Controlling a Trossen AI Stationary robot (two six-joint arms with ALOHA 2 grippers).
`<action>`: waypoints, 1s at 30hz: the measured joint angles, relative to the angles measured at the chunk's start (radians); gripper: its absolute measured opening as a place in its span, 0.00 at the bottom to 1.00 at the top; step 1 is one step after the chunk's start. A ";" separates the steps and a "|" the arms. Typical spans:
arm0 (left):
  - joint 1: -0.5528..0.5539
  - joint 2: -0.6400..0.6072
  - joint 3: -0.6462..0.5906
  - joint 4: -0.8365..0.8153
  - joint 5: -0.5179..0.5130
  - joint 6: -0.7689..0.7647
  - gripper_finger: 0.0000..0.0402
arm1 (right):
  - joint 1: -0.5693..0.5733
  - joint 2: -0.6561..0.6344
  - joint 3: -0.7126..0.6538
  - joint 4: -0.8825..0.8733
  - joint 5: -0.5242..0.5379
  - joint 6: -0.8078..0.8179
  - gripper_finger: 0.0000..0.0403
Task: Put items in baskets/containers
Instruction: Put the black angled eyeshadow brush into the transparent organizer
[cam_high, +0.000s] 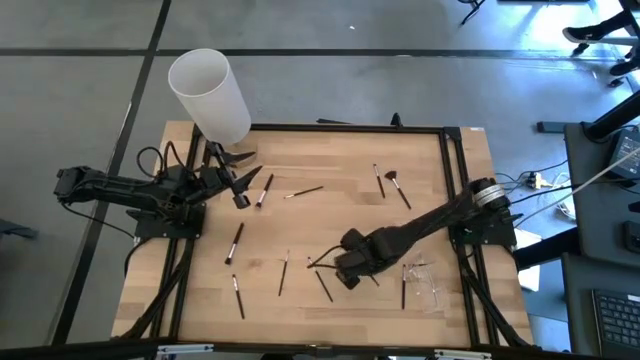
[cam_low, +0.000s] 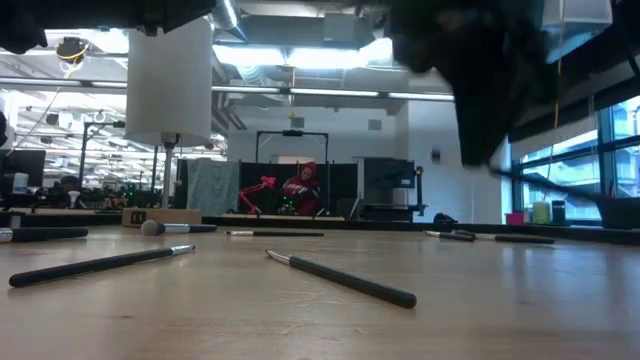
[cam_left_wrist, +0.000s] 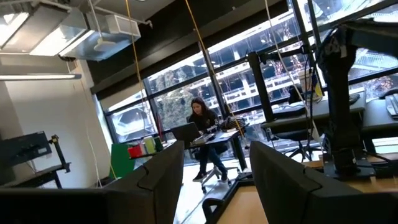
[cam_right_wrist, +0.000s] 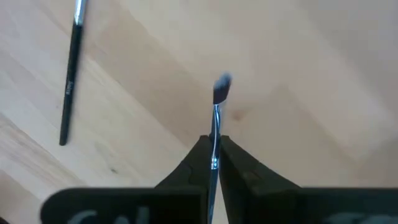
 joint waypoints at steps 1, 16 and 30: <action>0.000 0.001 0.000 -0.001 0.000 0.000 0.45 | 0.008 -0.027 0.001 -0.028 0.026 0.023 0.06; 0.000 0.007 0.000 -0.009 -0.051 0.072 0.45 | 0.261 -0.347 -0.021 -0.472 0.471 0.244 0.06; 0.000 0.007 0.000 -0.008 -0.050 0.044 0.45 | 0.387 -0.352 -0.235 -0.474 0.432 0.448 0.06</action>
